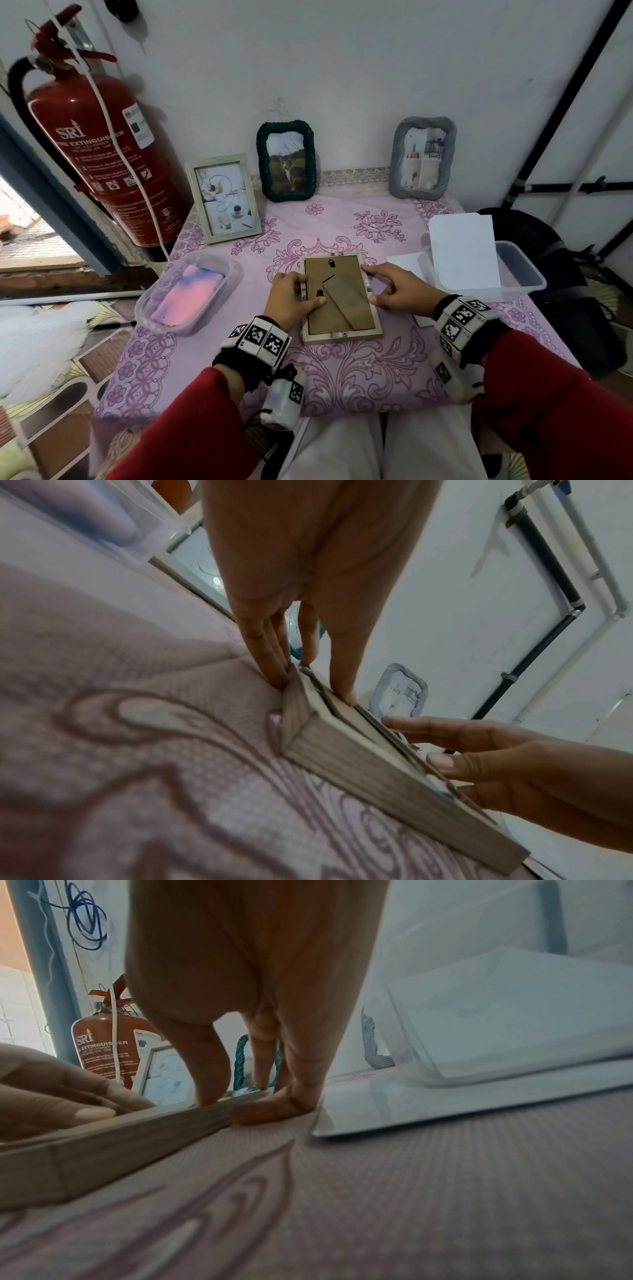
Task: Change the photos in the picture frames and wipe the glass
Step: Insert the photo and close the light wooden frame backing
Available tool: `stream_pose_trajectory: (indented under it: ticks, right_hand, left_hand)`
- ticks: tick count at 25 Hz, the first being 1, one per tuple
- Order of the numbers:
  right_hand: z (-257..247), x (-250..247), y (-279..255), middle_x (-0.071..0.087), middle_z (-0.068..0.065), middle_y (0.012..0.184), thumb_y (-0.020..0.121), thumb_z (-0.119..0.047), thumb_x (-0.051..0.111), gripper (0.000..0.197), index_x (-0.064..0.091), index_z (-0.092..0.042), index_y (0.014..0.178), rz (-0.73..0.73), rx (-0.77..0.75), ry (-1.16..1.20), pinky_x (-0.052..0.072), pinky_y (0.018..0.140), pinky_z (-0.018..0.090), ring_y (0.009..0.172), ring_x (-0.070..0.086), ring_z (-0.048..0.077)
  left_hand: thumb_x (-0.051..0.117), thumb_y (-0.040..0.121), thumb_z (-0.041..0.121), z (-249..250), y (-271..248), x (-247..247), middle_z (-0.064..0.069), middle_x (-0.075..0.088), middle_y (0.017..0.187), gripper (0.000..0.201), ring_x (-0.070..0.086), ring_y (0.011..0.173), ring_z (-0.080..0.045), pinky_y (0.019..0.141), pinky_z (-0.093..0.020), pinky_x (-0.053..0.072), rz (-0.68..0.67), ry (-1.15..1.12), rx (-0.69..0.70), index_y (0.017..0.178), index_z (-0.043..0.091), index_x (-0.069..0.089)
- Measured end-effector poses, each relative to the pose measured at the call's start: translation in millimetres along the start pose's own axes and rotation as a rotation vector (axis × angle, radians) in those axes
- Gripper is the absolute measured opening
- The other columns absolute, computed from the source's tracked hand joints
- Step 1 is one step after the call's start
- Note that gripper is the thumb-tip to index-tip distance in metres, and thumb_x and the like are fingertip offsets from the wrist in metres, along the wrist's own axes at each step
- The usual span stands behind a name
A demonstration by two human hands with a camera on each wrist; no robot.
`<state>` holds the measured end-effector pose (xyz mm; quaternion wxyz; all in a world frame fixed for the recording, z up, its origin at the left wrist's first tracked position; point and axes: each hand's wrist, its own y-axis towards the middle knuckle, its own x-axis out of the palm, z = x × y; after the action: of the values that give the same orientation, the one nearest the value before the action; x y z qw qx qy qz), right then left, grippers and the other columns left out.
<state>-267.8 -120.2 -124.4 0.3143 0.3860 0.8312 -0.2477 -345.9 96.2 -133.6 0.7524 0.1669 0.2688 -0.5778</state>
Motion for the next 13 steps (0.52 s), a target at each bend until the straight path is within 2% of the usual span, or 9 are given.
stream_pose_trajectory:
  ticks: [3,5,9,11,13]
  right_hand:
    - [0.9,1.2,0.7,0.043,0.005,0.140,0.085,-0.015,0.065,0.063,0.037,-0.016,0.141,0.010,0.001,0.025,0.036,0.081,0.017,0.071,0.051,0.007]
    - [1.3,1.0,1.5,0.043,0.004,0.140,0.085,-0.015,0.066,0.063,0.038,-0.016,0.141,0.010,-0.001,0.032,0.036,0.080,0.017,0.068,0.051,0.004]
    - [2.9,1.4,2.0,0.045,0.004,0.137,0.085,-0.015,0.066,0.062,0.039,-0.015,0.140,0.008,-0.004,0.039,0.037,0.080,0.017,0.068,0.049,0.000]
    - [3.3,2.7,3.8,0.052,0.004,0.122,0.089,-0.011,0.060,0.051,0.043,-0.012,0.137,0.027,0.029,0.170,0.047,0.076,0.024,0.068,0.052,0.005]
    - [2.8,1.9,7.6,0.054,-0.002,0.097,0.095,-0.009,0.047,0.036,0.047,-0.009,0.132,0.040,0.085,0.351,0.056,0.063,0.024,0.063,0.056,0.013]
  left_hand:
    - [0.081,0.069,0.012,-0.6,-0.6,0.9,-0.017,0.043,0.124,0.060,0.052,0.109,-0.025,0.094,-0.026,0.044,-0.001,-0.009,0.005,0.120,0.002,0.051]
    - [0.081,0.069,0.012,-2.3,-1.9,0.7,-0.015,0.043,0.123,0.061,0.051,0.109,-0.023,0.091,-0.021,0.042,0.000,-0.021,0.019,0.121,0.003,0.051]
    - [0.080,0.070,0.014,-5.1,-0.2,-1.3,-0.008,0.043,0.116,0.059,0.050,0.101,-0.017,0.089,-0.020,0.042,-0.016,-0.031,0.021,0.120,0.005,0.053]
    - [0.075,0.076,0.015,-5.3,4.1,-2.7,-0.008,0.045,0.112,0.048,0.052,0.097,-0.018,0.089,-0.025,0.045,-0.019,-0.024,0.008,0.119,0.004,0.055]
    - [0.062,0.087,0.009,-5.6,9.7,-6.5,-0.013,0.053,0.102,0.033,0.056,0.087,-0.023,0.084,-0.033,0.052,-0.032,-0.129,-0.055,0.118,-0.001,0.057]
